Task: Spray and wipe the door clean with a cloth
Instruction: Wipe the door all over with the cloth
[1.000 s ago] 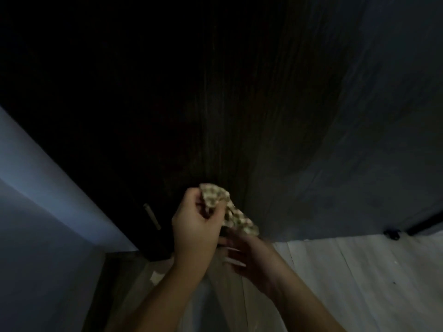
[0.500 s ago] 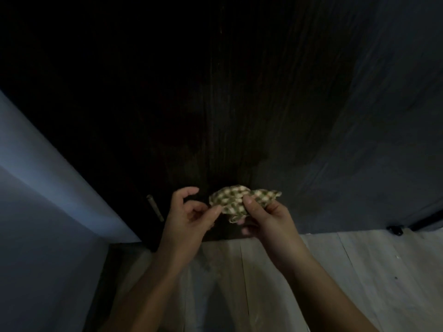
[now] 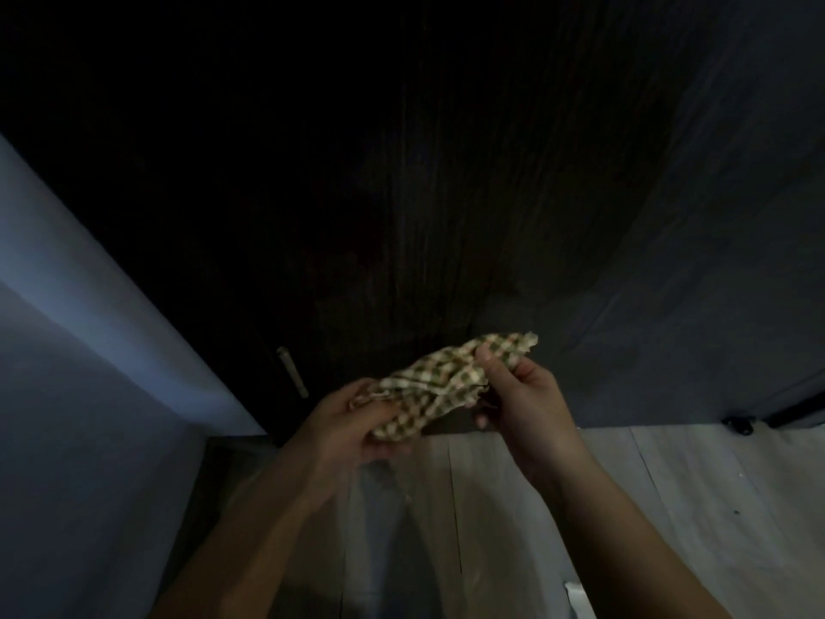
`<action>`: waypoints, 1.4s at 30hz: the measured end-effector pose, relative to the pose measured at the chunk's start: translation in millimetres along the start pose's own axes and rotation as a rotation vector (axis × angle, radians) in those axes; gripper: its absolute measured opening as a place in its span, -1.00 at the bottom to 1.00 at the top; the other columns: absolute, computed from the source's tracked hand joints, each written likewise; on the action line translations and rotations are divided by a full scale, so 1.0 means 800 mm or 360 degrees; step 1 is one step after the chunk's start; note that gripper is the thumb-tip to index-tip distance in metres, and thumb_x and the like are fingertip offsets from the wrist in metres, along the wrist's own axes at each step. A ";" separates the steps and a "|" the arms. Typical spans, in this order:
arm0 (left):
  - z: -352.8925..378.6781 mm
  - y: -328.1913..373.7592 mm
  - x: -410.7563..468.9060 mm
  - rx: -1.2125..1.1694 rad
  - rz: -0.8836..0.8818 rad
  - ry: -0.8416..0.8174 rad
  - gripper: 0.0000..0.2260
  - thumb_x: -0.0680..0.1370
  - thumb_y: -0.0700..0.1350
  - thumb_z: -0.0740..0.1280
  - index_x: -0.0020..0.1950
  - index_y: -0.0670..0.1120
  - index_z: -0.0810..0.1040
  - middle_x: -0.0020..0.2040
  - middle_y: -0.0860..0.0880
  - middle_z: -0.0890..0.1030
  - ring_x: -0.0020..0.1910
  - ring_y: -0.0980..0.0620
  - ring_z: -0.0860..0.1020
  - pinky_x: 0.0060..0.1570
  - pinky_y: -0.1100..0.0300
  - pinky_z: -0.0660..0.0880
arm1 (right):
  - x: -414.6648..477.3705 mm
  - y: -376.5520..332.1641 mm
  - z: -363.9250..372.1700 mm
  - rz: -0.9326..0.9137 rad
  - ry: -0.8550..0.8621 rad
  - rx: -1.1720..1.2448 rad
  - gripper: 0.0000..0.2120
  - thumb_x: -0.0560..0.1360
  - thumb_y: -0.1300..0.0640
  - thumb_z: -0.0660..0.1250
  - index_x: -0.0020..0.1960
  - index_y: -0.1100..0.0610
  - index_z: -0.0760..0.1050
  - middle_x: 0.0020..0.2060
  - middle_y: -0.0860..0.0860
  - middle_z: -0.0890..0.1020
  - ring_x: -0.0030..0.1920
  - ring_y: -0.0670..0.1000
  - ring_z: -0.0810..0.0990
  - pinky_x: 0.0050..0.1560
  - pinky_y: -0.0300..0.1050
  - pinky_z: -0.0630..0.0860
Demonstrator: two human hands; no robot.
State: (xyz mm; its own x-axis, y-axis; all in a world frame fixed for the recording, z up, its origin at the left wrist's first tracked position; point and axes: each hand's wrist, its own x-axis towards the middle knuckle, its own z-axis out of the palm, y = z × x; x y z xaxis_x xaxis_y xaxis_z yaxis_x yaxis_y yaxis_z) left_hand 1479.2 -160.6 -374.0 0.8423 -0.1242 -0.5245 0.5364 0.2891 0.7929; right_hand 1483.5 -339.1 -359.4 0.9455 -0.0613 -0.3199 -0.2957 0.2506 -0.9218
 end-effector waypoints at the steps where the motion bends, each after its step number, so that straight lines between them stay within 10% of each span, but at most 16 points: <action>1: -0.003 0.001 0.004 -0.0105 0.0017 0.0113 -0.86 0.55 -0.35 0.23 0.01 -0.19 0.54 -0.10 -0.14 0.65 -0.27 0.00 0.64 -0.39 0.17 0.59 | 0.001 0.001 -0.002 0.0038 0.0032 0.0051 -0.80 0.58 0.12 0.24 -0.08 0.22 0.56 -0.28 0.04 0.66 -0.35 -0.07 0.59 -0.46 -0.23 0.42; 10: 0.010 0.001 0.019 -0.1146 0.0078 0.0441 -0.80 0.53 -0.42 0.18 -0.04 -0.19 0.54 -0.03 -0.10 0.60 -0.01 0.02 0.56 -0.17 0.14 0.53 | 0.012 0.003 0.007 0.0472 0.0151 0.0885 -0.88 0.60 0.23 0.21 0.06 0.22 0.49 -0.09 0.12 0.66 -0.17 0.03 0.67 -0.18 -0.11 0.63; 23: 0.046 0.050 0.010 -0.0914 0.0122 0.0206 -0.79 0.59 -0.12 0.28 0.06 -0.27 0.51 -0.16 -0.24 0.68 -0.17 -0.11 0.69 -0.06 0.06 0.61 | 0.015 -0.047 0.048 0.0409 0.0393 0.1426 -0.92 0.53 0.34 0.27 -0.13 0.25 0.49 -0.14 0.15 0.57 -0.13 0.04 0.57 -0.25 -0.20 0.59; 28: 0.068 0.083 -0.005 -0.0695 0.0333 0.0149 -0.80 0.58 -0.14 0.30 0.07 -0.28 0.51 -0.11 -0.22 0.69 -0.08 -0.08 0.68 -0.14 0.18 0.63 | 0.013 -0.077 0.045 0.0053 0.0404 0.1396 -0.75 0.49 0.39 0.31 0.17 0.29 0.48 0.00 0.19 0.62 -0.11 0.05 0.64 -0.25 -0.18 0.65; 37: 0.046 0.001 0.049 -0.0647 -0.0233 0.0433 -0.81 0.60 -0.30 0.21 0.18 -0.33 0.46 -0.16 -0.21 0.62 -0.19 -0.08 0.61 -0.19 0.13 0.58 | 0.050 0.030 0.014 0.0610 0.0804 0.1006 -0.77 0.54 0.33 0.29 0.19 0.28 0.46 -0.09 0.19 0.56 -0.25 0.02 0.53 -0.60 -0.30 0.47; 42: 0.040 0.027 0.042 -0.0719 -0.0065 0.0313 -0.83 0.63 -0.27 0.13 -0.07 -0.29 0.47 -0.21 -0.23 0.65 -0.22 -0.08 0.64 -0.25 0.18 0.59 | 0.053 -0.004 0.009 0.0522 0.0618 0.1136 -0.96 0.55 0.31 0.28 -0.07 0.26 0.50 -0.19 0.12 0.57 -0.23 -0.02 0.56 -0.53 -0.32 0.51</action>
State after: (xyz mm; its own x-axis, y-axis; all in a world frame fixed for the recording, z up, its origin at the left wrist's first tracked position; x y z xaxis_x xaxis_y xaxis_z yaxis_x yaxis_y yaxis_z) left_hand 1521.0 -188.7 -364.6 0.7718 0.0251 -0.6354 0.4553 0.6757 0.5797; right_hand 1525.5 -335.7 -368.8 0.6759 -0.1721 -0.7166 -0.2654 0.8503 -0.4545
